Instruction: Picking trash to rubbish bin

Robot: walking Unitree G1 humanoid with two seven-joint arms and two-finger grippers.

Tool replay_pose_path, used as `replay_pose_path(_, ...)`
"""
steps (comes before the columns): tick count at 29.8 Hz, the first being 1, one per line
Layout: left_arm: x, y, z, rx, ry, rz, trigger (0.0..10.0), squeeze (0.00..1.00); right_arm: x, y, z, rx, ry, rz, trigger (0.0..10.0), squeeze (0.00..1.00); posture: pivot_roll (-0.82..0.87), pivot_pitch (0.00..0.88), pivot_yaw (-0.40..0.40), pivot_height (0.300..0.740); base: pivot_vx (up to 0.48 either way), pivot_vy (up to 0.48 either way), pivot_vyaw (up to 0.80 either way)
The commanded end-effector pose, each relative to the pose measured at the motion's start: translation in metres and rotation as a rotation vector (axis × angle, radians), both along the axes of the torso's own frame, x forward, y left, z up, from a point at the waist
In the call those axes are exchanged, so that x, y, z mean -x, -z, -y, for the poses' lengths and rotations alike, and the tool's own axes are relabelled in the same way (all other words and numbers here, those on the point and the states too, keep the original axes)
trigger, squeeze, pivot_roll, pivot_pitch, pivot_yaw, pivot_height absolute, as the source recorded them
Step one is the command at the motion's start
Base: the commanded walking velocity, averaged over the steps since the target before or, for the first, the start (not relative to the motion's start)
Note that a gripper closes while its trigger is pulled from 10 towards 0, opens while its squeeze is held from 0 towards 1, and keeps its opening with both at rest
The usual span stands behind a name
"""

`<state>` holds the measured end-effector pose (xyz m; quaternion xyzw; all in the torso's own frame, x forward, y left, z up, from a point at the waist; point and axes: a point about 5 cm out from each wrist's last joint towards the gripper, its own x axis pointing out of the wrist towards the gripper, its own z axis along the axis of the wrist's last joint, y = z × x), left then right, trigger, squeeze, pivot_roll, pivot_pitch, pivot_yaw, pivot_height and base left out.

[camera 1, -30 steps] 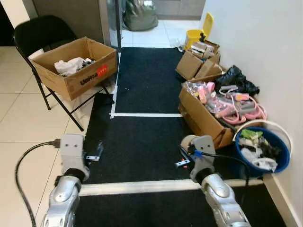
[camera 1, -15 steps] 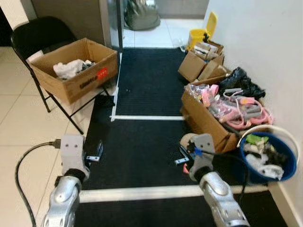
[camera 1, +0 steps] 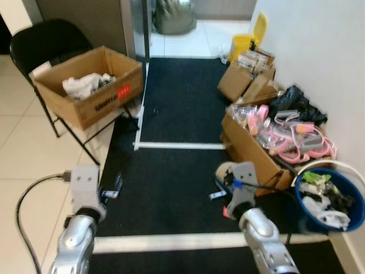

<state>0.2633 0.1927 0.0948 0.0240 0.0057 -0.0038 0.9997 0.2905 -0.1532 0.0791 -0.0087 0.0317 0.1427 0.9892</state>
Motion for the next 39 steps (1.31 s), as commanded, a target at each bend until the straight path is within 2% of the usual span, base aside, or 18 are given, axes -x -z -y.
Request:
replay_pose_path(1, 0.0034, 0.0037, -0.0045, -0.011, -0.012, -0.021, 10.0, 0.0, 0.0036, 0.0065, -0.0031, -0.005, -0.002, -0.025, 10.0, 0.0, 0.02, 0.152, -0.03, 0.74, 0.262, 0.0, 0.0)
replay_pose_path(39, 0.0026, 0.0046, -0.0008, -0.005, -0.005, -0.024, 10.0, 0.0, 0.0061, 0.0078, -0.0031, -0.002, -0.004, -0.033, 10.0, 0.0, 0.01, 0.157, -0.034, 0.74, 0.26, 0.0, 0.0)
